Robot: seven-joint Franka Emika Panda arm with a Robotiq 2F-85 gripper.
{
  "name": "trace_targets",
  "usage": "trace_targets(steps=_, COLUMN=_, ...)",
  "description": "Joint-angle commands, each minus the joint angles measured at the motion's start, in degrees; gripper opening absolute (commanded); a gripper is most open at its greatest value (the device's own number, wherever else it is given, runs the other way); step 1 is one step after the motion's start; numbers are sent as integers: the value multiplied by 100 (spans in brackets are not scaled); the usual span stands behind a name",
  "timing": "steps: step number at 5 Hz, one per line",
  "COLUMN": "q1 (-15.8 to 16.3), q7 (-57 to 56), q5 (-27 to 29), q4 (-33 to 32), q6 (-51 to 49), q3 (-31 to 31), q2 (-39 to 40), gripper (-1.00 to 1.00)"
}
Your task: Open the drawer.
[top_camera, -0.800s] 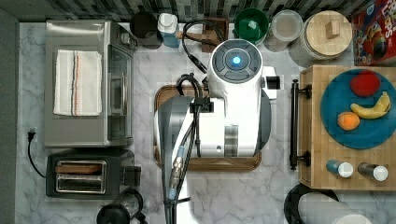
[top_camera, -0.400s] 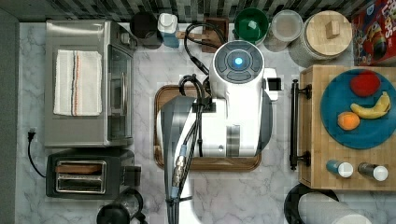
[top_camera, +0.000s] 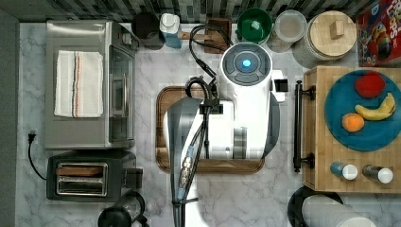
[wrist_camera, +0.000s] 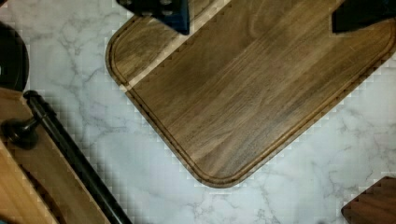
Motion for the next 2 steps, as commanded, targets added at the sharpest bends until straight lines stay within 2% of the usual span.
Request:
trace_targets(steps=1, q1=-190, q7=-2421, q5=-153, q4=-926, q6=957, q3=-180, q2=-27, gripper=100)
trace_targets(steps=2, q1=-432, q7=-3188, q5=-296, q4=-1081, q6=1280, q3=-174, q2=-24, gripper=100)
